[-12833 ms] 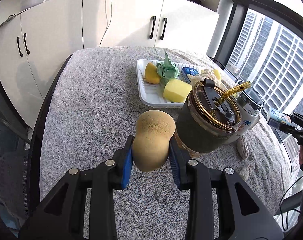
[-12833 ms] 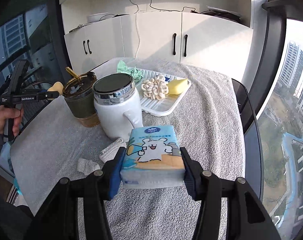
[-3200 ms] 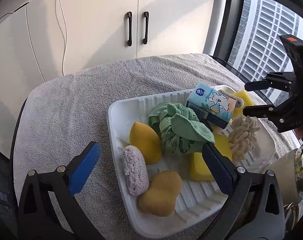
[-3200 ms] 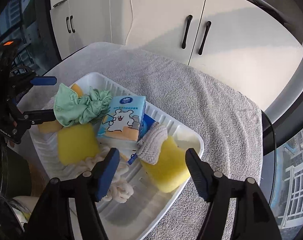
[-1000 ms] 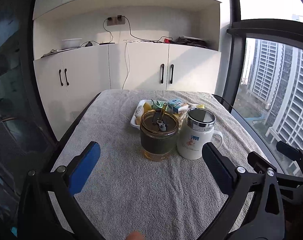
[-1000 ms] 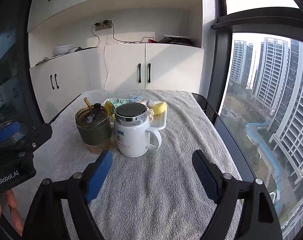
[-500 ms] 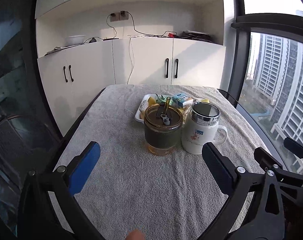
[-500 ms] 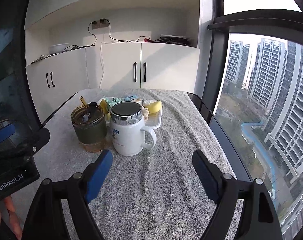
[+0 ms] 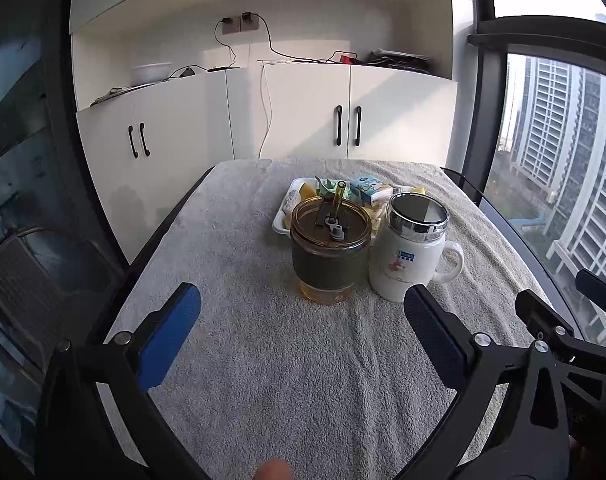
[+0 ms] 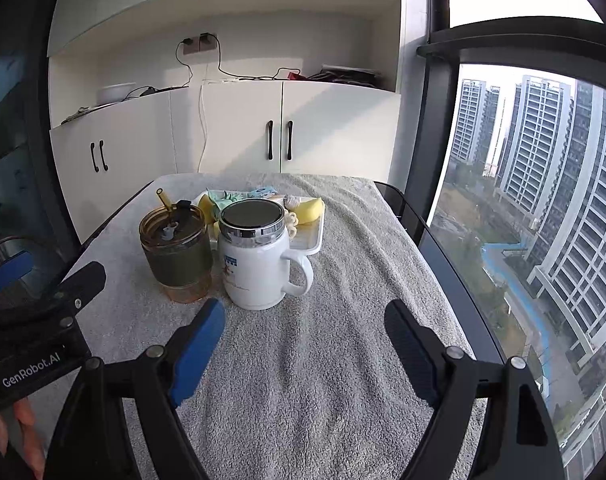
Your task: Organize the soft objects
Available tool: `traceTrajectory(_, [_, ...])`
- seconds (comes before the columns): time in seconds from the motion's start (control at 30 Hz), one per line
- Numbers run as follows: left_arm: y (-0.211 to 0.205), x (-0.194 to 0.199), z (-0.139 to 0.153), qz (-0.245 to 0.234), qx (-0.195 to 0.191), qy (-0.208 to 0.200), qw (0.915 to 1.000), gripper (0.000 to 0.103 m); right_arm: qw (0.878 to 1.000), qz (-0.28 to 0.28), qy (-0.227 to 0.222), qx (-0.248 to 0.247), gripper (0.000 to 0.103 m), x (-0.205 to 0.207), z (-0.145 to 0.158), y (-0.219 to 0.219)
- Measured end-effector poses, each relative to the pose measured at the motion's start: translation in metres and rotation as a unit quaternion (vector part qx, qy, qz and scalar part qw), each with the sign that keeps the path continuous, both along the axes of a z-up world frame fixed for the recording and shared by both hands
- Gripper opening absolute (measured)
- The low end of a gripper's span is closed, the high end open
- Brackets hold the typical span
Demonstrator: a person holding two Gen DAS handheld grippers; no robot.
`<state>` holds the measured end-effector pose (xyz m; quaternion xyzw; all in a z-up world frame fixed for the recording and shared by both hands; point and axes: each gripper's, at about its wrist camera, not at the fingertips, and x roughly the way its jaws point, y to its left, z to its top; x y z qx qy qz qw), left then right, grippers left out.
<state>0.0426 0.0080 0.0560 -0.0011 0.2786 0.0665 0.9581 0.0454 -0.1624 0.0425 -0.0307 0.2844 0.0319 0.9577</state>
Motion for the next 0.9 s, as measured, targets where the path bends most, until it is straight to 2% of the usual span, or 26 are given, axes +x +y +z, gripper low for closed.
traceTrajectory(0.43, [0.0035, 0.0033, -0.0047, 0.000, -0.014, 0.006, 0.9999, 0.103, 1.000, 0.003, 0.004, -0.002, 0.084, 0.0015, -0.0016, 0.0039])
traceTrajectory(0.9, [-0.0003, 0.0058, -0.0057, -0.004, -0.007, 0.009, 0.9999, 0.103, 1.000, 0.004, 0.005, -0.004, 0.084, 0.0000, -0.0001, 0.0068])
